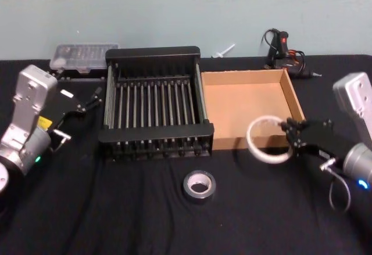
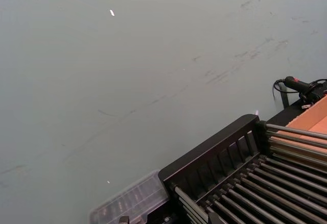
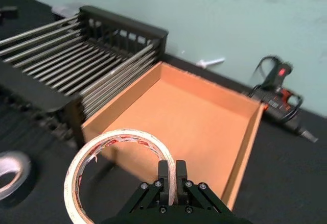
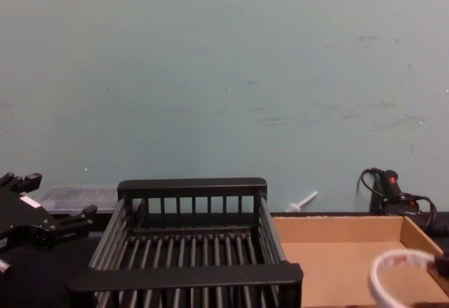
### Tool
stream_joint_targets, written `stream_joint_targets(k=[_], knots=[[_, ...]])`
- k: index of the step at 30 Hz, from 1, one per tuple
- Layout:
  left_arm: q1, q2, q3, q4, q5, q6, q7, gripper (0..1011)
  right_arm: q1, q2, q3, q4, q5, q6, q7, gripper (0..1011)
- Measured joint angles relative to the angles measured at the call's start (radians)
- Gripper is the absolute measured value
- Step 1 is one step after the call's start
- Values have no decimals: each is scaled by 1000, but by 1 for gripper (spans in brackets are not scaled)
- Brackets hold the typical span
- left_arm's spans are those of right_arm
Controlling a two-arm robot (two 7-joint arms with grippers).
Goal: Pick up the white tape and place it into the black box , Pick up the silver tape and place it into the brown box.
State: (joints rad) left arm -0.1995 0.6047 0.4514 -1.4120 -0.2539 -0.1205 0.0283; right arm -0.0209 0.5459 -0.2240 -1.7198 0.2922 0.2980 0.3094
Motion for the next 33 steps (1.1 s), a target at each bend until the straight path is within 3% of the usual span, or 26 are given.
stream_joint_targets(k=[15, 26, 33], knots=[[0, 0, 0, 0, 0, 0, 0, 1001, 180, -65, -38, 117, -67, -30, 24, 91], [0, 0, 0, 0, 0, 0, 0, 1001, 325, -134, -106, 220, -108, -66, 62, 91], [0, 0, 0, 0, 0, 0, 0, 1001, 430, -196, -161, 328, -135, -105, 88, 91]])
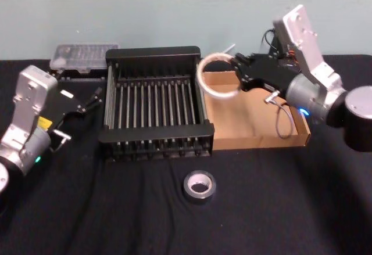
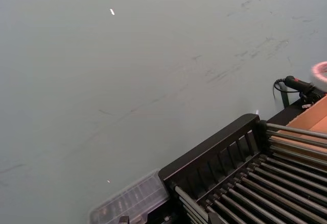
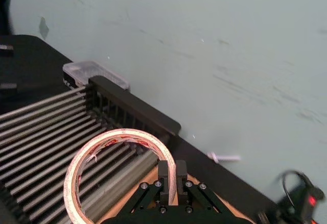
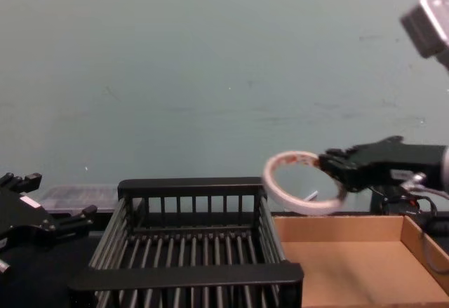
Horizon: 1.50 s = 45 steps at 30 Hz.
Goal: Pick up the white tape and place it into the black box , Pick up the silver tape and place it into the brown box.
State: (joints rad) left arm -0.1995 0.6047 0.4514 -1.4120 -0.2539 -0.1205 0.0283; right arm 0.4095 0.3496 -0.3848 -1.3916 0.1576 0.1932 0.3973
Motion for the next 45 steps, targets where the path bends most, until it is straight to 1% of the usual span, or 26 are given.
stream_joint_targets(k=[2, 5, 9, 10, 12, 13, 14, 15, 18, 22, 26, 32, 44, 45], knots=[[0, 0, 0, 0, 0, 0, 0, 1001, 18, -12, -9, 22, -4, -11, 3, 91], [0, 0, 0, 0, 0, 0, 0, 1002, 63, -49, -34, 82, -18, -43, 8, 91], [0, 0, 0, 0, 0, 0, 0, 1001, 96, -78, -53, 128, -26, -69, 13, 91], [0, 0, 0, 0, 0, 0, 0, 1001, 111, -93, -61, 152, -30, -81, 15, 91], [0, 0, 0, 0, 0, 0, 0, 1001, 126, -108, -70, 177, -33, -93, 19, 91], [0, 0, 0, 0, 0, 0, 0, 1001, 140, -124, -78, 202, -37, -105, 21, 91], [0, 0, 0, 0, 0, 0, 0, 1001, 144, -129, -81, 212, -39, -110, 22, 91], [0, 0, 0, 0, 0, 0, 0, 1001, 157, -144, -90, 238, -42, -123, 24, 91], [0, 0, 0, 0, 0, 0, 0, 1001, 174, -167, -100, 276, -47, -141, 27, 90], [0, 0, 0, 0, 0, 0, 0, 1001, 200, -203, -116, 350, -56, -169, 29, 91], [0, 0, 0, 0, 0, 0, 0, 1001, 216, -231, -126, 412, -63, -183, 29, 90], [0, 0, 0, 0, 0, 0, 0, 1001, 224, -246, -131, 448, -76, -193, 26, 91], [0, 0, 0, 0, 0, 0, 0, 1001, 224, -245, -131, 446, -76, -192, 25, 93], [0, 0, 0, 0, 0, 0, 0, 1001, 224, -245, -131, 445, -75, -192, 25, 126]])
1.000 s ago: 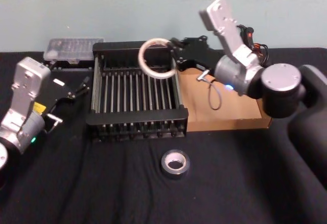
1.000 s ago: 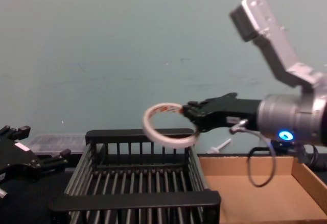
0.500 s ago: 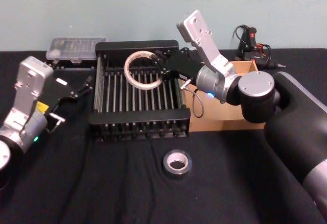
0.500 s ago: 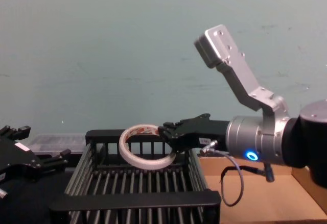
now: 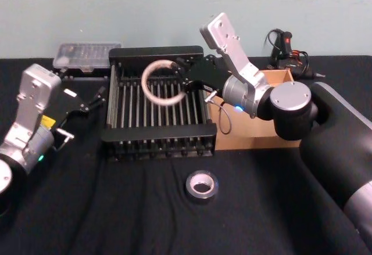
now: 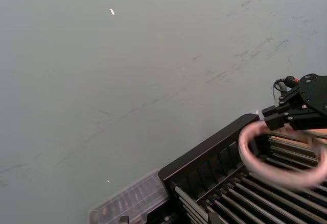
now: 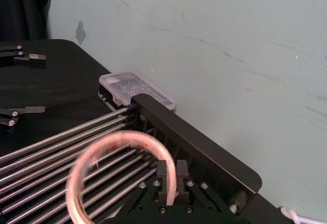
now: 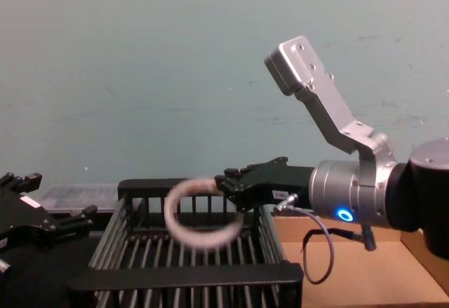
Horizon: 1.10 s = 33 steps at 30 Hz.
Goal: Pick up the white tape and place it into the black box , Pick up the silver tape and place it into the brown box.
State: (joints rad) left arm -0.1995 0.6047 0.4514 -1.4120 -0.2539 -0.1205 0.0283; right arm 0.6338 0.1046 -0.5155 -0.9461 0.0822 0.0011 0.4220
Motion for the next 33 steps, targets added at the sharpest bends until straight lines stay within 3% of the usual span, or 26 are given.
stream_joint_targets(k=[28, 33], knots=[[0, 0, 0, 0, 0, 0, 0, 1002, 0, 1, 1, -3, 4, 2, 0, 969], [0, 0, 0, 0, 0, 0, 0, 1001, 0, 1, 1, -4, 4, 2, 0, 1002]])
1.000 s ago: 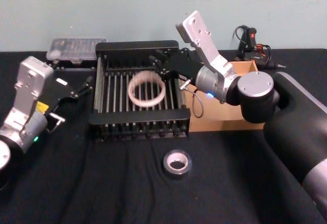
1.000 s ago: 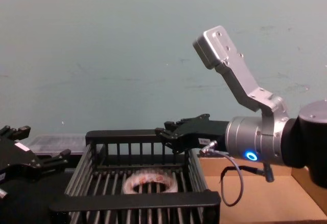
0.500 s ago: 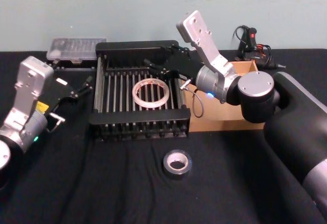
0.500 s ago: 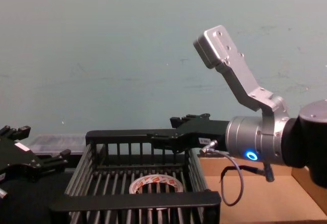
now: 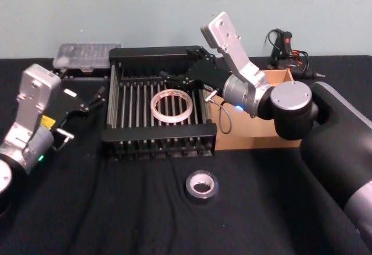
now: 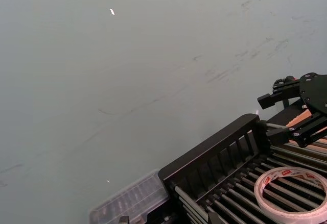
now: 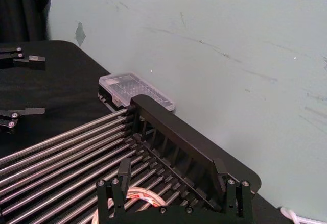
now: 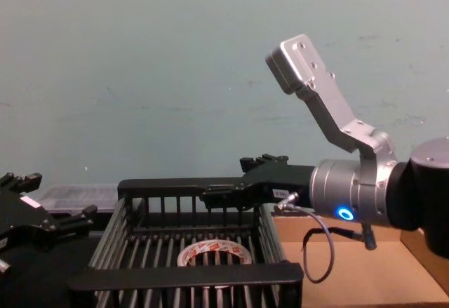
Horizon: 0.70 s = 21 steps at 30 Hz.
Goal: Pick up the white tape and place it into the black box , Pick up the silver tape and place it into the brown box.
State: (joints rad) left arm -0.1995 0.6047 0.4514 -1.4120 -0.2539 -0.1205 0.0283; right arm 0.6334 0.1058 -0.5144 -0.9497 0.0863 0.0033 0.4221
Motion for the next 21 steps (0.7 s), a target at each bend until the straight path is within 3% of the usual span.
stream_joint_targets(k=[11, 21], knots=[[0, 0, 0, 0, 0, 0, 0, 1001, 0, 0, 0, 0, 0, 0, 0, 1002], [0, 0, 0, 0, 0, 0, 0, 1001, -52, 46, 38, -102, 29, 25, 8, 1002]])
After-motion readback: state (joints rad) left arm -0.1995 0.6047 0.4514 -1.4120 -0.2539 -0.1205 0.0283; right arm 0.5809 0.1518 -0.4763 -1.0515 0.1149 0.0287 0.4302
